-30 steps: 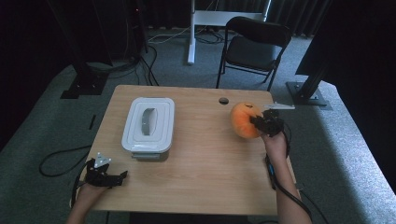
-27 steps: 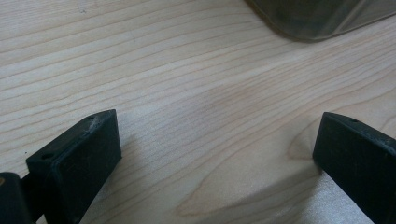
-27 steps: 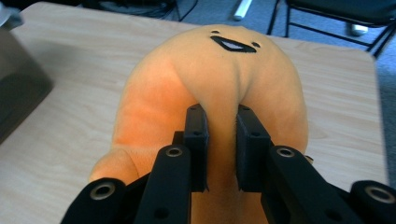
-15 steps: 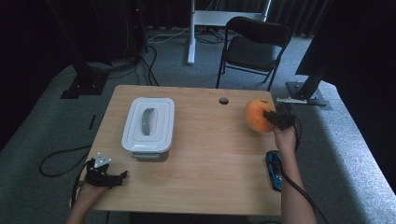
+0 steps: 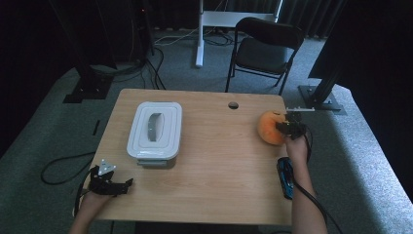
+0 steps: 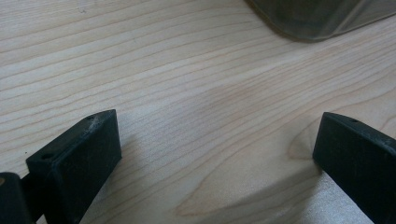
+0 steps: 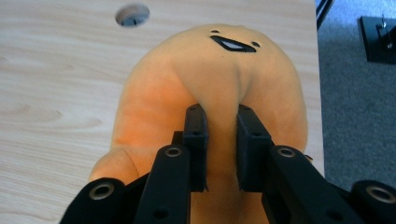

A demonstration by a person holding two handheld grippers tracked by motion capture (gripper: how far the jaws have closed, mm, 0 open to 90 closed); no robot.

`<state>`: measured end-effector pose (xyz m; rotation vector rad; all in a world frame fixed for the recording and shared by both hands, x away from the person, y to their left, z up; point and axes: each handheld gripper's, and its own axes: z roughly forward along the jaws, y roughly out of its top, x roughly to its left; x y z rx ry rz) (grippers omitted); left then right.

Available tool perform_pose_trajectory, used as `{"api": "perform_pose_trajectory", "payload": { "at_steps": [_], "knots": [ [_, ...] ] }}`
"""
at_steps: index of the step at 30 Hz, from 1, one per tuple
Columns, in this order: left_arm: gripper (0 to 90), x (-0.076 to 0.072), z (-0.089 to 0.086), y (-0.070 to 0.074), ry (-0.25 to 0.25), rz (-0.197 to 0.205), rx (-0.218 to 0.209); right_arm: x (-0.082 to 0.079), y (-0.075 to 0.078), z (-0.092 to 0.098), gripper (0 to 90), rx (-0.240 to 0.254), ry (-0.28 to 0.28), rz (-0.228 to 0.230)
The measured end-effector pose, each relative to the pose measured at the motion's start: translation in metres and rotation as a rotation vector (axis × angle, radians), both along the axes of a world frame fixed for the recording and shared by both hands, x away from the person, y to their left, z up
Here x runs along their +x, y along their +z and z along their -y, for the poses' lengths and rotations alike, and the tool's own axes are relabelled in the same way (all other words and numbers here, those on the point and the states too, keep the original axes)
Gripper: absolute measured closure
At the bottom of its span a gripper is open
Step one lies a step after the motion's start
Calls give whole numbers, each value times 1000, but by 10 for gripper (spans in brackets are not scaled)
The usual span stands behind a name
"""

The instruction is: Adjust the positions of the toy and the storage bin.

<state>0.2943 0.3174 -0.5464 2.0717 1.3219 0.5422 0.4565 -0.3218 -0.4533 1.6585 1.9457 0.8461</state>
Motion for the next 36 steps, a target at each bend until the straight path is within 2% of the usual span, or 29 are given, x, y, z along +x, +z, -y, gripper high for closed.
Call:
{"api": "perform_pose_trajectory", "payload": {
  "at_steps": [1,8,10,11,13,15,16,18,19,21,22,23,24,25,27,28,29,30,33,34,36],
  "knots": [
    [14,0,0,0,0,0,0,0,-6,1,765,0,2,-18],
    [14,0,0,0,0,0,0,-4,-12,5,740,27,3,-15],
    [14,0,0,0,0,0,0,-6,-13,6,683,34,13,-18],
    [14,0,0,0,0,0,0,-6,-13,6,683,34,13,-18],
    [14,0,0,0,0,0,0,-8,-11,6,601,30,23,-16],
    [14,0,0,0,0,0,0,-8,-11,6,601,30,23,-16],
    [14,0,0,0,0,0,0,-11,-8,7,530,28,38,-4],
    [13,0,0,0,6,-1,-1,-14,-3,8,471,56,37,6],
    [14,-1,1,0,8,0,0,-16,-1,9,412,72,35,24],
    [13,-2,1,0,10,0,-6,-18,0,10,384,89,32,35],
    [13,-2,1,0,14,0,-12,-21,2,10,305,114,27,45],
    [13,-2,0,0,15,-1,-26,-24,4,7,190,123,37,56],
    [13,-2,-2,0,17,-2,-40,-24,4,7,190,123,37,56],
    [13,-2,-3,1,25,-6,-50,-26,4,6,130,121,62,54],
    [12,-1,-6,2,39,-7,-68,-28,3,2,129,127,70,58],
    [12,-1,-7,2,46,-4,-69,-29,3,1,131,166,90,64],
    [12,0,-7,3,55,2,-68,-29,3,1,131,166,90,64],
    [12,0,-8,4,55,10,-58,-31,4,-2,131,207,113,66],
    [13,1,-9,7,70,12,-53,-32,6,-7,131,209,133,73],
    [13,2,-9,9,80,15,-61,-34,7,-15,132,177,160,88],
    [13,2,-10,11,77,33,-79,-35,8,-19,131,163,170,93]
  ]
}}
